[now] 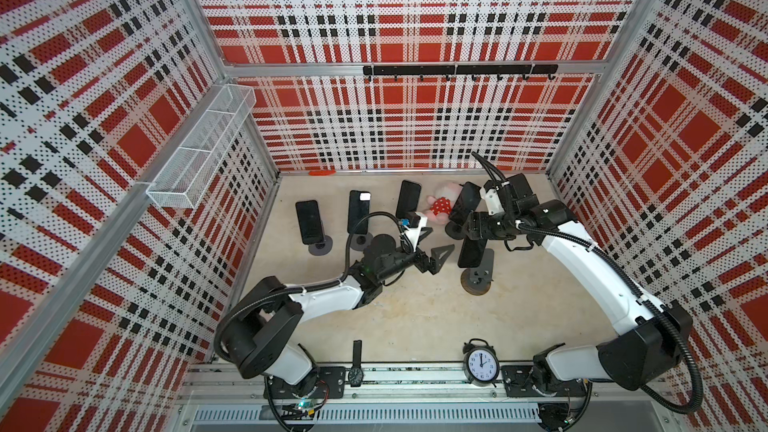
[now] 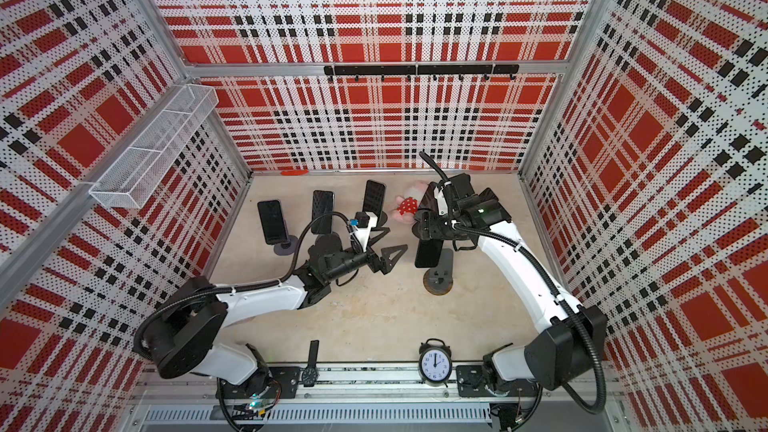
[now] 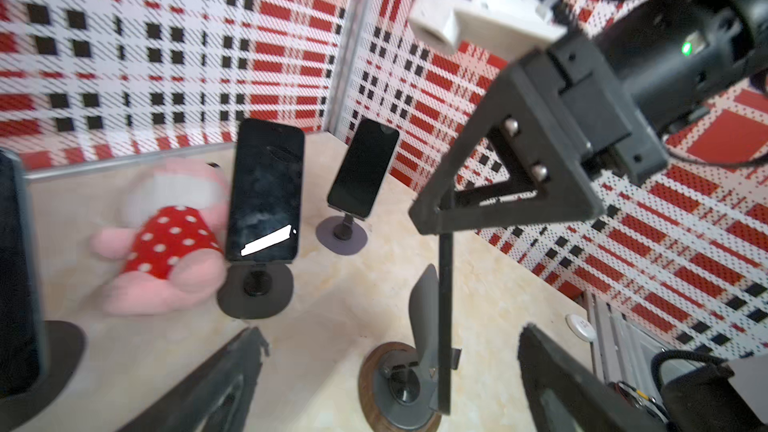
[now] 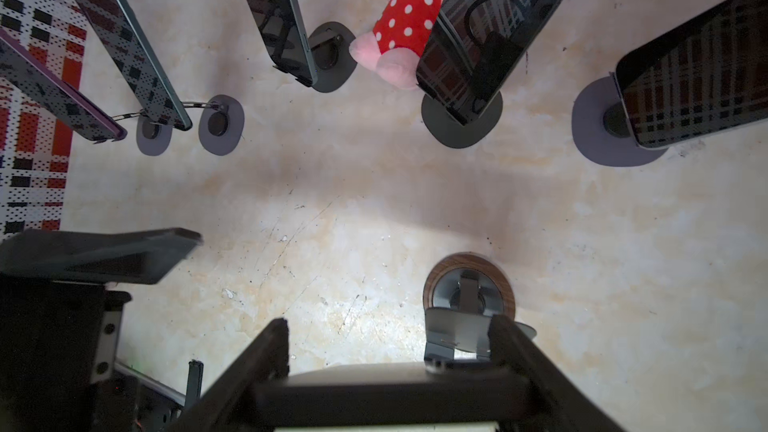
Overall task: Remove the phone from the phone stand
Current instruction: 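Close the right gripper on the phone and lift it off the stand, then carry the phone toward the robot and lower it toward the table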
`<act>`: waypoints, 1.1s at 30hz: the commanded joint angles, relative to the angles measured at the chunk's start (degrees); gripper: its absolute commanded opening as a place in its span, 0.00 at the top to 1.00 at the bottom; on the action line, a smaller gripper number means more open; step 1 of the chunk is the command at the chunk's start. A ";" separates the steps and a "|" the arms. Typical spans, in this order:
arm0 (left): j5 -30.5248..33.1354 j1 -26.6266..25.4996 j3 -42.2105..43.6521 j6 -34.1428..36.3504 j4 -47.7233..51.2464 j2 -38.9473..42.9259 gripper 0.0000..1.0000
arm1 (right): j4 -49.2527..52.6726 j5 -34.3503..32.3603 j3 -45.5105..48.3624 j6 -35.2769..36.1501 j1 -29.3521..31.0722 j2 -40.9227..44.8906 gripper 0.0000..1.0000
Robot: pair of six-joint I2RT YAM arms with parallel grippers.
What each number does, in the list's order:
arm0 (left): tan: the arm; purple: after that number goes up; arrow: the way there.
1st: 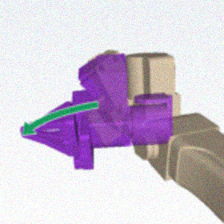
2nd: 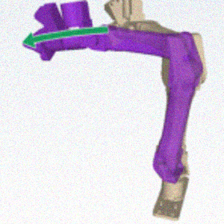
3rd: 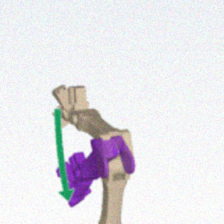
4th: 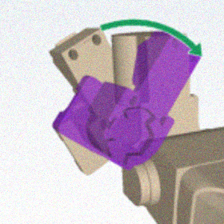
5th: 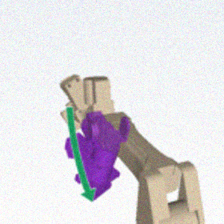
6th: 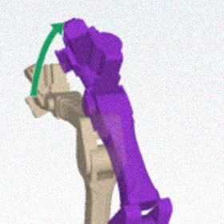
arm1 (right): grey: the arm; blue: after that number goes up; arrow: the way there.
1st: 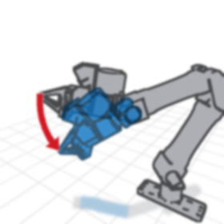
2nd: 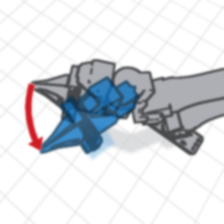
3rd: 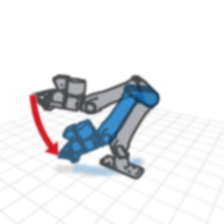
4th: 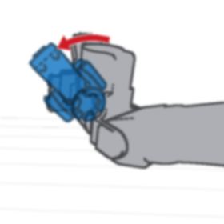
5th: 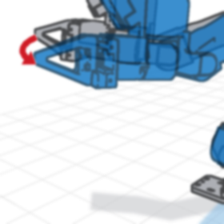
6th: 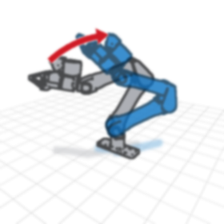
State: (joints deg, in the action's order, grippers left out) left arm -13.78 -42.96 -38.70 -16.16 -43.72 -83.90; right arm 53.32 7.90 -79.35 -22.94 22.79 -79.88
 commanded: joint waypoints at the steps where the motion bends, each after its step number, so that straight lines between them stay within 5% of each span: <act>1: 3.49 2.87 2.87 0.90 -0.81 4.63 0.02 | -2.44 2.38 -2.25 2.15 1.88 0.08 0.32; 10: 16.32 11.60 10.53 -3.36 -0.57 14.71 0.02 | -3.74 1.60 -4.73 4.81 8.16 -3.45 0.32; 15: 17.33 17.33 14.76 -8.07 -0.57 19.14 0.02 | -1.86 -0.78 -7.11 6.34 12.40 -7.44 0.32; 33: 23.98 21.40 24.74 -6.39 -7.22 21.07 0.02 | 3.07 -4.21 -10.53 11.07 24.26 -21.69 0.32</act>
State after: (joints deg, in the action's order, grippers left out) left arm 7.81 -21.34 -16.27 -23.79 -45.87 -61.82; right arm 54.92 4.49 -88.05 -13.54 46.06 -100.51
